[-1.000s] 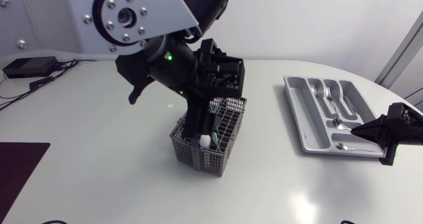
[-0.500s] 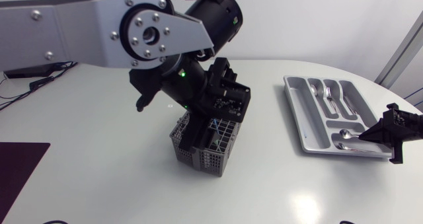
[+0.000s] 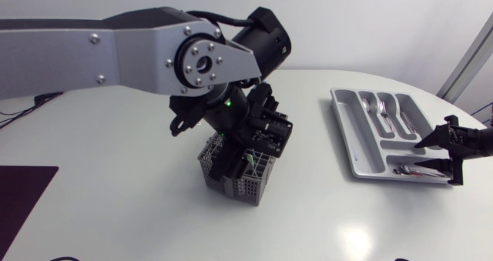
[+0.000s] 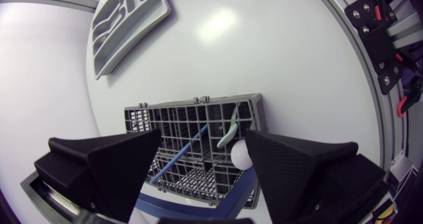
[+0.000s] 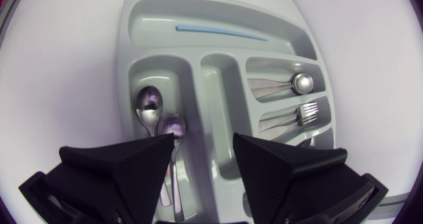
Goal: Unload the cutlery basket into the drawer organizer.
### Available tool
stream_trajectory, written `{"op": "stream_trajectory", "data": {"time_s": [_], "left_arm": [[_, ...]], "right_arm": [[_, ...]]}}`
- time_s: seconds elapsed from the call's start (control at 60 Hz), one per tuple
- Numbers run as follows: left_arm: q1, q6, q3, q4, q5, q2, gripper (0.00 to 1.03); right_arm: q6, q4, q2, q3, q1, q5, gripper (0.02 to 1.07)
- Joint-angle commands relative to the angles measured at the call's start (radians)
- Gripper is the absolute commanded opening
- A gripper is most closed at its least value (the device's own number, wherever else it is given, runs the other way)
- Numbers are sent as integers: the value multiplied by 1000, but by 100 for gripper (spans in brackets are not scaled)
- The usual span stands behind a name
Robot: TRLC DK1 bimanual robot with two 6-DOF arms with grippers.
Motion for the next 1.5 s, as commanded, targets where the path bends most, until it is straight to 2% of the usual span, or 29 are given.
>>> {"op": "stream_trajectory", "data": {"time_s": [0.0,0.133,0.383,0.65,0.767,0.85,1.05,1.283,1.35,1.483], "left_arm": [[-3,51,-23,-12,-19,23,93],[-7,67,-32,-18,-43,18,91],[-12,90,-17,-26,-74,40,80],[-32,113,78,-112,-76,94,60],[-32,124,140,-167,-76,124,59],[-32,131,189,-214,-76,147,42],[-32,142,215,-273,-76,176,25],[-37,140,209,-279,-82,187,24],[-37,140,205,-280,-82,187,20],[-37,137,196,-285,-83,192,20]], "right_arm": [[13,-15,-55,-37,-11,-33,91],[29,-26,-139,-112,-13,-88,91],[21,-27,-301,-309,-7,-161,91],[19,-26,-439,-473,19,-194,92],[16,-29,-477,-511,25,-204,92],[15,-29,-497,-539,33,-209,92],[15,-29,-521,-565,36,-229,92],[13,-29,-524,-566,36,-234,92],[10,-30,-529,-574,35,-237,92],[7,-37,-547,-588,30,-241,92]]}}
